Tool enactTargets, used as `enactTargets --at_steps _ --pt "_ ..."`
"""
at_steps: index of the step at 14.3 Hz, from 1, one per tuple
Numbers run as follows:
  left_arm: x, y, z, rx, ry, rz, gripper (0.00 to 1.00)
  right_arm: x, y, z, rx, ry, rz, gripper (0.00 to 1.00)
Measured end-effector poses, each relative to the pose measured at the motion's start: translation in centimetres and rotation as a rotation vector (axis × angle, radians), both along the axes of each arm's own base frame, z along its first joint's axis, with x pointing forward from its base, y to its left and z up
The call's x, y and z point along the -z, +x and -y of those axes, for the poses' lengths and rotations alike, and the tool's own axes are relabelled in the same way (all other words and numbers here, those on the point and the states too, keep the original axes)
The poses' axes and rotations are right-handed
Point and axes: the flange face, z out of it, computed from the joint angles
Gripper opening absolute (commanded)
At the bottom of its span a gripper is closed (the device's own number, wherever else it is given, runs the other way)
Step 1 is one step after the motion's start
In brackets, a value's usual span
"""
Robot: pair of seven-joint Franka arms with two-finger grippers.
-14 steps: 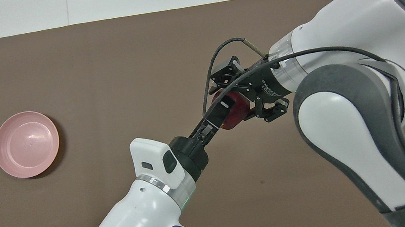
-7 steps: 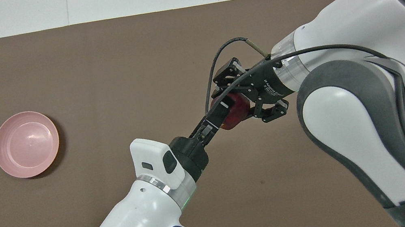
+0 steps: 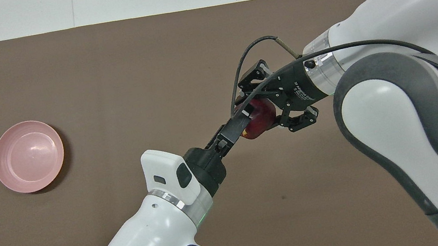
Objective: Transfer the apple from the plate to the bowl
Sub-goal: 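Close the right gripper on the apple held by the left gripper, then carry the apple to the small bowl while the left gripper withdraws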
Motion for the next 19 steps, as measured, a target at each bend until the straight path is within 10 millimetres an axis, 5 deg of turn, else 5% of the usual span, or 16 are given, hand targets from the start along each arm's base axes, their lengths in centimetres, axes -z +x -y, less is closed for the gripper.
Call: enactTargets --at_steps 4,10,19 --pt "0.6 0.4 -0.2 -0.007 0.007 -0.008 1.00 0.0 0.1 0.7 -0.005 0.000 -0.001 0.00" --pt "1.4 1.4 -0.7 0.000 0.012 -0.039 1.00 -0.4 0.8 6.0 -0.059 0.009 0.016 0.00" --pt "3.1 7.5 -7.3 0.024 0.040 -0.152 1.00 1.2 1.3 14.4 -0.430 -0.289 0.183 0.00"
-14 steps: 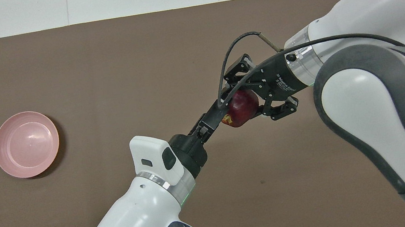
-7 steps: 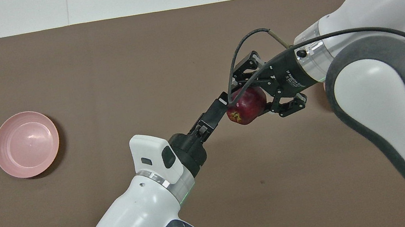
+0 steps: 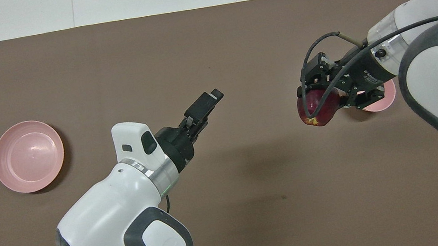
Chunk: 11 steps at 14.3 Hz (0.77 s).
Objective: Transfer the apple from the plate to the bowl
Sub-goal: 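Carry the apple to the small bowl while the left gripper withdraws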
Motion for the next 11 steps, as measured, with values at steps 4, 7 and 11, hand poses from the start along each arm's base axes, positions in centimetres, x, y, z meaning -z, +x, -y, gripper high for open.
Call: enactTargets --at_steps 4,7,11 --pt "0.9 2.9 -4.4 0.075 0.084 -0.049 1.00 3.4 0.7 5.3 -0.134 -0.096 0.074 0.00" --pt "1.6 4.5 -7.6 0.153 0.209 -0.068 1.00 7.3 1.3 8.8 -0.183 -0.163 0.133 0.00" --pt "2.8 5.5 -11.8 0.299 0.466 -0.111 1.00 11.6 2.5 12.7 -0.217 -0.194 0.165 0.00"
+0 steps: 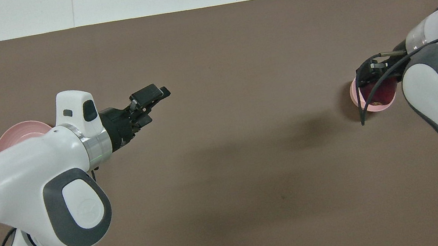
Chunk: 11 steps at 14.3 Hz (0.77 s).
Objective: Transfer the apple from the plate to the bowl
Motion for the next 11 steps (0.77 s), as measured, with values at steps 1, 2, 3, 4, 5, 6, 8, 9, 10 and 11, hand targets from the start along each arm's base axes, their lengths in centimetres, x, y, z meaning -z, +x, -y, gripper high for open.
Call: enactTargets --at_steps 1,2,3,4,5,6,8,9,10,11 --pt "0.1 0.2 -1.0 0.048 0.080 -0.014 1.00 1.1 0.2 0.9 0.007 -0.001 -0.007 0.00" --pt "0.1 0.3 -1.9 0.096 0.151 -0.029 1.00 2.1 0.3 1.4 0.014 -0.001 -0.017 0.00" --pt "-0.2 0.6 -2.8 0.149 0.214 -0.041 1.00 3.0 0.5 1.5 0.023 -0.001 -0.022 0.00" --pt "-0.6 1.0 -3.8 0.203 0.262 -0.049 1.00 3.7 0.8 1.5 0.035 -0.002 -0.022 0.00" --pt "-1.3 1.5 -5.0 0.255 0.296 -0.052 1.00 4.0 1.0 1.3 0.050 -0.003 -0.019 0.00" --pt "-2.1 2.0 -6.5 0.297 0.315 -0.053 1.00 4.1 1.2 1.1 0.058 -0.003 -0.010 0.00" --pt "-4.8 2.9 -9.7 0.356 0.331 -0.067 1.00 3.9 1.4 1.0 0.061 -0.004 0.006 0.00" --pt "-6.5 3.1 -11.0 0.379 0.354 -0.075 1.00 3.9 1.4 1.0 0.061 -0.004 0.005 0.00" --pt "-8.6 3.2 -11.8 0.398 0.397 -0.081 1.00 4.1 1.4 1.0 0.061 -0.004 0.002 0.00" --pt "-10.8 3.1 -12.1 0.412 0.440 -0.086 1.00 4.4 1.4 0.8 0.064 -0.003 -0.003 0.00"
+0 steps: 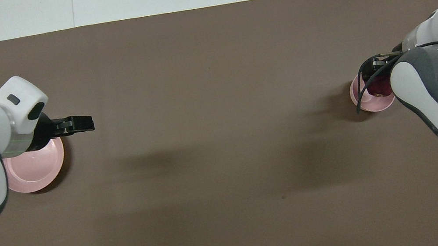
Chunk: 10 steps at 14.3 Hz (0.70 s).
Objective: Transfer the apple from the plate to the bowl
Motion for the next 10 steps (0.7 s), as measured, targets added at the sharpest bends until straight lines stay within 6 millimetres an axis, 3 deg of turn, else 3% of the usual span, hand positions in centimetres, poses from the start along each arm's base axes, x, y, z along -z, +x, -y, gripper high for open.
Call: enactTargets --at_steps 4,10 --pt "-6.8 -1.5 -0.4 0.040 0.057 -0.030 1.00 1.2 0.1 -0.3 0.001 0.001 -0.019 0.00" --pt "-7.8 -2.4 -1.5 0.029 0.062 -0.085 1.00 2.8 0.3 -0.4 0.006 0.000 -0.030 0.00"
